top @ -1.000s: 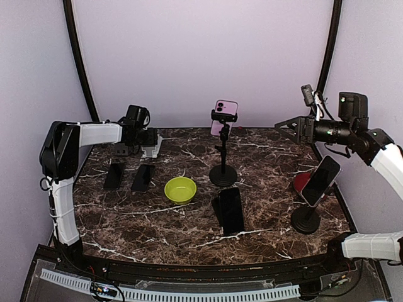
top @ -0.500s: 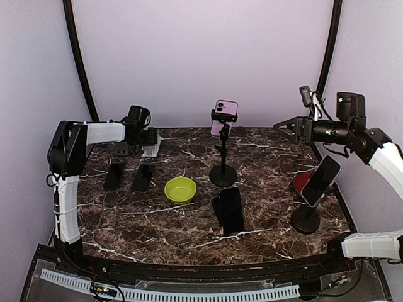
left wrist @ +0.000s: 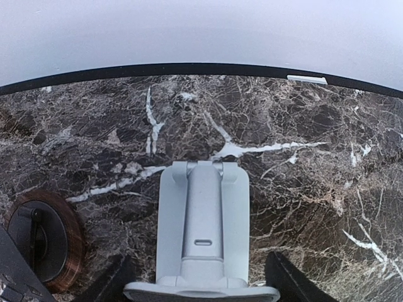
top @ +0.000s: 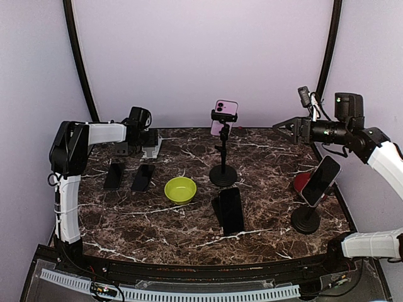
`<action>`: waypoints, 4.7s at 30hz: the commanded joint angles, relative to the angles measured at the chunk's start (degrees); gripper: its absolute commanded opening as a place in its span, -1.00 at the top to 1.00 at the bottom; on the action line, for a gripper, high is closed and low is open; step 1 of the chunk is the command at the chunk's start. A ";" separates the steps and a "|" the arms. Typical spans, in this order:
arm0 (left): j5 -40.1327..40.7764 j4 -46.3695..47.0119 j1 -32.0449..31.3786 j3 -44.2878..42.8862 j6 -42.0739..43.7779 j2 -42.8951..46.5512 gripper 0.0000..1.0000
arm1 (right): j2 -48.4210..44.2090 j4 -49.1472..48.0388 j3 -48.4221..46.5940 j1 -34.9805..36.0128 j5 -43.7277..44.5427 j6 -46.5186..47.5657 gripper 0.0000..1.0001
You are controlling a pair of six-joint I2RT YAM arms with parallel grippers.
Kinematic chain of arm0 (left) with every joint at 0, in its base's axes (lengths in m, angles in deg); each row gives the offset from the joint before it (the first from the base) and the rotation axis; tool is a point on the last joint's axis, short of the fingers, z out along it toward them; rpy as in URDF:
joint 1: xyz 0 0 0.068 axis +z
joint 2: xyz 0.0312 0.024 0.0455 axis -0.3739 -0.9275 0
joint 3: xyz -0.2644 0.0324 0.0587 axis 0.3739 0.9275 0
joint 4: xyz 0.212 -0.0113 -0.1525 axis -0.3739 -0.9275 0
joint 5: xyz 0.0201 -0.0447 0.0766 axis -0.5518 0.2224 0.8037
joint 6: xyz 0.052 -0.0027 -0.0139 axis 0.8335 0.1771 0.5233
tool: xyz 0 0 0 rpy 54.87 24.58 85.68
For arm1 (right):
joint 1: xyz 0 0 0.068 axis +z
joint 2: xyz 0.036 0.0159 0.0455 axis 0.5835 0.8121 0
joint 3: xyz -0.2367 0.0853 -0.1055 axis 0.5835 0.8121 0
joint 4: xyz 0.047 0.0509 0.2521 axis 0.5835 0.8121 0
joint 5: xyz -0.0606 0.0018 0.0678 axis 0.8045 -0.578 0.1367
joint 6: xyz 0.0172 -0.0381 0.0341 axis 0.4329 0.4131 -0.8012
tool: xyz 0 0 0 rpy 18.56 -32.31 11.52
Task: Remove the phone from the phone stand
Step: Place the phone stand at the center of the board, then remove the phone from the phone stand.
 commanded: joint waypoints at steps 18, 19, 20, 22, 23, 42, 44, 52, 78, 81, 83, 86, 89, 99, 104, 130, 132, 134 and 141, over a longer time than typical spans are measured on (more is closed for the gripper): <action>-2.83 -3.46 0.29 -4.66 1.07 4.46 -0.98 | -0.53 -2.37 0.24 0.51 -1.43 0.21 -0.99; -3.09 -3.52 0.27 -4.53 1.11 5.46 -0.98 | -0.54 -2.33 0.24 0.48 -1.44 0.18 -0.99; -3.46 -3.33 0.26 -4.19 1.20 6.50 -0.98 | -0.51 -2.33 0.14 0.48 -1.45 0.14 -0.99; -4.02 -2.66 0.26 -2.97 1.18 8.90 -0.98 | -0.49 -2.35 0.03 0.45 -1.59 0.14 -0.99; -4.71 -1.61 0.27 -1.64 1.33 10.39 -0.98 | -0.49 -2.41 -0.02 0.44 -1.72 0.15 -0.99; 0.86 7.39 -6.16 18.68 8.55 32.69 -0.98 | 1.01 2.53 -5.17 3.96 4.58 -1.56 -0.99; 3.44 8.01 -8.84 20.45 10.92 34.40 -0.98 | 1.38 3.10 -5.51 4.55 4.32 -0.93 -0.99; -3.07 6.25 -12.81 27.48 7.90 40.30 -0.98 | 1.27 3.82 -5.04 6.15 4.56 -0.31 -0.98; -35.16 39.78 -32.14 51.54 -10.03 38.43 -0.68 | 1.97 5.34 -2.46 7.11 2.02 3.16 -0.97; -34.45 41.53 -33.94 50.01 -11.82 34.43 -0.65 | 1.82 5.49 -2.55 7.11 2.18 3.41 -0.98; -33.91 42.61 -35.30 49.24 -12.98 32.23 -0.63 | 1.62 5.58 -2.52 7.11 2.28 3.50 -0.98; -33.36 45.16 -37.28 48.22 -14.46 29.09 -0.61 | 1.45 5.62 -2.40 7.11 2.42 3.69 -0.98; -32.90 45.57 -38.84 45.99 -15.09 26.05 -0.59 | 1.39 5.67 -2.30 7.10 2.49 3.90 -0.98; -31.53 43.91 -39.39 41.26 -16.66 20.53 -0.48 | 1.12 5.82 -2.29 7.11 3.20 4.35 -0.98; -31.88 44.79 -39.39 40.73 -17.85 19.02 -0.40 | 1.13 5.76 -2.20 7.11 3.20 4.44 -0.99; -33.16 48.73 -39.39 38.89 -22.20 15.04 0.10 | 2.61 5.49 -2.53 7.15 3.64 4.34 -0.99; -33.09 48.90 -39.39 38.93 -22.37 15.08 0.19 | 2.75 5.49 -2.56 7.11 3.64 4.35 -0.99; -33.11 48.81 -39.39 38.92 -22.62 15.16 0.21 | 2.81 5.49 -2.56 7.11 3.67 4.35 -0.99; -33.67 50.33 -39.39 39.48 -23.74 15.90 0.39 | 2.99 5.31 -2.49 7.11 3.56 4.26 -0.99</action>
